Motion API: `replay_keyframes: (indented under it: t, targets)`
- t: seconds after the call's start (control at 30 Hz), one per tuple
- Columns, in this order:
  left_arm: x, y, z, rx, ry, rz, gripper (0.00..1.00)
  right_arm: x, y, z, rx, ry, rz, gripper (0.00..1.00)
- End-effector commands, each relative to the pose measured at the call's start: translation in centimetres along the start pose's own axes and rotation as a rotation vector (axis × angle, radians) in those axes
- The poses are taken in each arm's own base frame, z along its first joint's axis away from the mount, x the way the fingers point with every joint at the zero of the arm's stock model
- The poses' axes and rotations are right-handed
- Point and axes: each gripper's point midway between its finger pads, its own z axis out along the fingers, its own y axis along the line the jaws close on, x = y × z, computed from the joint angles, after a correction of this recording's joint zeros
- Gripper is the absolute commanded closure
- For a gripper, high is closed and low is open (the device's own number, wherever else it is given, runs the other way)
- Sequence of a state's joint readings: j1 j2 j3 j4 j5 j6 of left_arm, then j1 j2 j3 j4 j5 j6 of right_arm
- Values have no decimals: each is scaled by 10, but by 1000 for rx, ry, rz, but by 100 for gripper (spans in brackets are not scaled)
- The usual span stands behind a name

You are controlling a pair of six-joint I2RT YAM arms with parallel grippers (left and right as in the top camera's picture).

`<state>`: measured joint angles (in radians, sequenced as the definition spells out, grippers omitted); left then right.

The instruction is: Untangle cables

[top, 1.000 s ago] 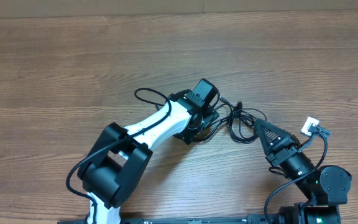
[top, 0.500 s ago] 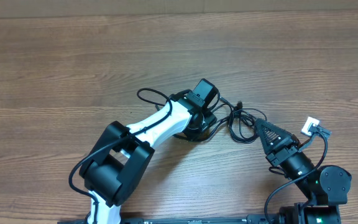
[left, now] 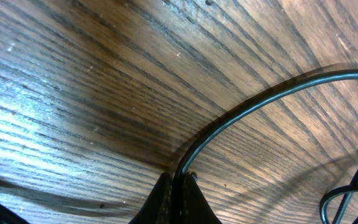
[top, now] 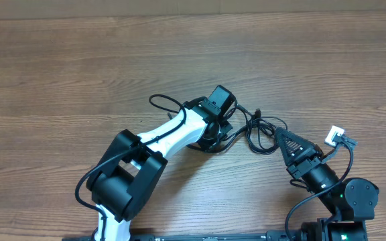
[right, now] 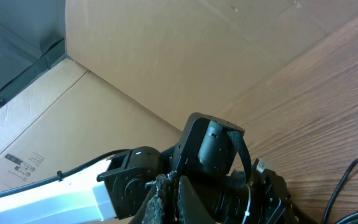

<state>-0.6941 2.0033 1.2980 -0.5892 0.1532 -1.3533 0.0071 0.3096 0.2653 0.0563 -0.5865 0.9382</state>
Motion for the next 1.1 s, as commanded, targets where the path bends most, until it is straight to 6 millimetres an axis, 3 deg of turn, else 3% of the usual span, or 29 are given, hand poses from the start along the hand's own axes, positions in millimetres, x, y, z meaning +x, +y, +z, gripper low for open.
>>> replay_keyframes:
  t: [0.0,0.13,0.27,0.43,0.7,0.97,1.0,1.03,1.07]
  targets:
    - [-6,11,8,-39,-18,42,96,-7,9,-2,-13,-22,-20,96]
    - [-15,16,-1,-65,-57,56,96,-7,9,-2,-13,-22,-20,96]
    - [-33,26,-23,-115,-184,75,96,-7,9,-2,-13,-22,-20,96]
    - [-59,38,-72,-166,-385,80,96,-7,9,-2,-13,-22,-20,96]
    - [-83,46,-146,-157,-622,69,96,-7,9,-2,-13,-22,-20,96]
    - [-77,77,-152,-288,-601,92,89,-7,8,-2,-8,-19,-16,96]
    - [-76,81,-153,-306,-599,95,85,-7,8,-2,-8,-19,-16,96]
    - [-76,87,-154,-334,-597,100,71,-7,8,-2,-8,-19,-15,96]
    - [-75,89,-155,-344,-595,102,65,-7,8,-2,-8,-19,-15,96]
